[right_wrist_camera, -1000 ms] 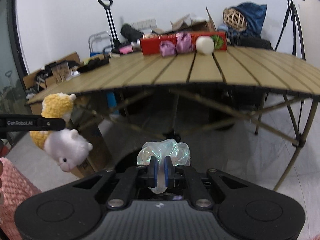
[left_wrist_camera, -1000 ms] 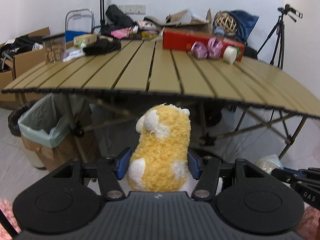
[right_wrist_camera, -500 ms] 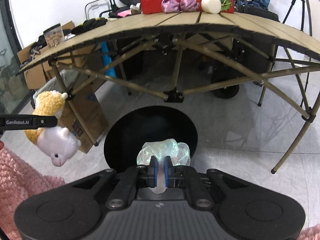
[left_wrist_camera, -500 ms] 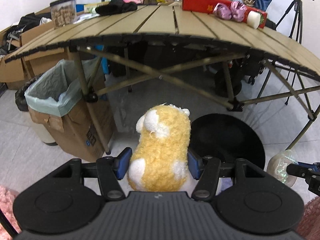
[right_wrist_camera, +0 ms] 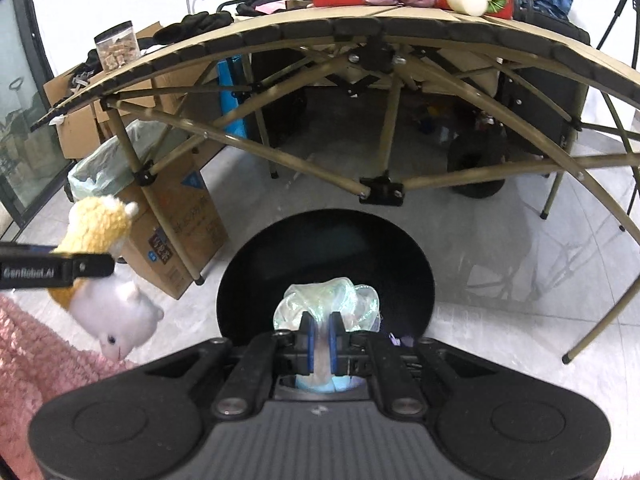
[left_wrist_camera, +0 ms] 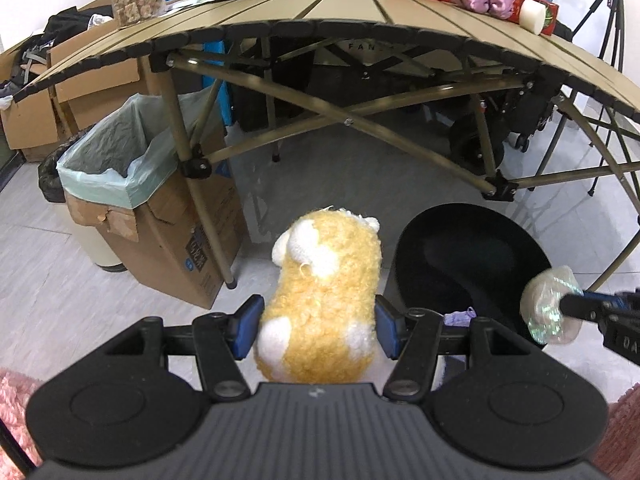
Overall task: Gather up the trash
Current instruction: 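Lower the sparkly bag into the bin and open the right tool, then move the left tool over the bin and open it to drop the alpaca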
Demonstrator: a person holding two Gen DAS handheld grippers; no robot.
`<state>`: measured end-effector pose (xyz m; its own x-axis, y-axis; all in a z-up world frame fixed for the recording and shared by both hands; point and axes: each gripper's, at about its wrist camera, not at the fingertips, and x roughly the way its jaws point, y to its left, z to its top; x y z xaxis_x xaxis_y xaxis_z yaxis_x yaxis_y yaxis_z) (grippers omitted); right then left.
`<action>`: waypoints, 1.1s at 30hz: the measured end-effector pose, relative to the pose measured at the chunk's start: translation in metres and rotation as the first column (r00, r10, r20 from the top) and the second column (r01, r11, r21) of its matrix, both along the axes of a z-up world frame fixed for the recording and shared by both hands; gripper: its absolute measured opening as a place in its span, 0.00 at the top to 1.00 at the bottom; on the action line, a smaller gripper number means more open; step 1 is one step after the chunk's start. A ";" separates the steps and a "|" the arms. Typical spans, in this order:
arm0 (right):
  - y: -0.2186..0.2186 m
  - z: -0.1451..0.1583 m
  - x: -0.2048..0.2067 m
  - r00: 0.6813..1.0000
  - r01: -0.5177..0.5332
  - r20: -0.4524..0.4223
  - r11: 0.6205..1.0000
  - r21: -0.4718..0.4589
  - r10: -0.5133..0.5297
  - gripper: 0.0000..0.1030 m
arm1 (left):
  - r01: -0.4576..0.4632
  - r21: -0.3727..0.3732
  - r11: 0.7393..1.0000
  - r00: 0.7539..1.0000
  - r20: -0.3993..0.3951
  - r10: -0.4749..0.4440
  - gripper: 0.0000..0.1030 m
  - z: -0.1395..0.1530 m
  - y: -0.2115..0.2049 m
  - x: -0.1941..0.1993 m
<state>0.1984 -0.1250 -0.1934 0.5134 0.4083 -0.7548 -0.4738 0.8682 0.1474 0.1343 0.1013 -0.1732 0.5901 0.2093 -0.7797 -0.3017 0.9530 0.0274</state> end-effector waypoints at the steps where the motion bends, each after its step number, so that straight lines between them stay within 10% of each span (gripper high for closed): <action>1: 0.003 -0.001 0.003 1.000 -0.001 0.000 1.000 0.000 0.001 0.94 | -0.004 0.000 1.000 1.000 -0.003 0.004 0.43 -0.001 0.001 0.000; 10: 0.022 -0.010 0.019 1.000 -0.012 0.014 1.000 -0.015 0.012 0.93 | -0.017 0.000 1.000 1.000 -0.019 0.017 0.43 -0.006 0.006 0.000; 16: 0.017 -0.016 0.028 0.999 0.036 -0.006 0.999 -0.021 -0.036 0.73 | -0.024 -0.004 1.000 0.999 -0.021 0.024 0.43 -0.007 0.009 -0.001; 23: 0.012 -0.019 0.031 0.996 0.084 -0.006 0.995 -0.043 -0.085 0.00 | -0.025 -0.002 1.000 1.000 -0.019 0.025 0.43 -0.006 0.009 -0.001; 33: 0.008 -0.023 0.029 0.995 0.104 -0.006 0.991 -0.084 -0.104 0.00 | -0.020 -0.001 1.000 1.000 -0.019 0.020 0.43 -0.005 0.008 -0.001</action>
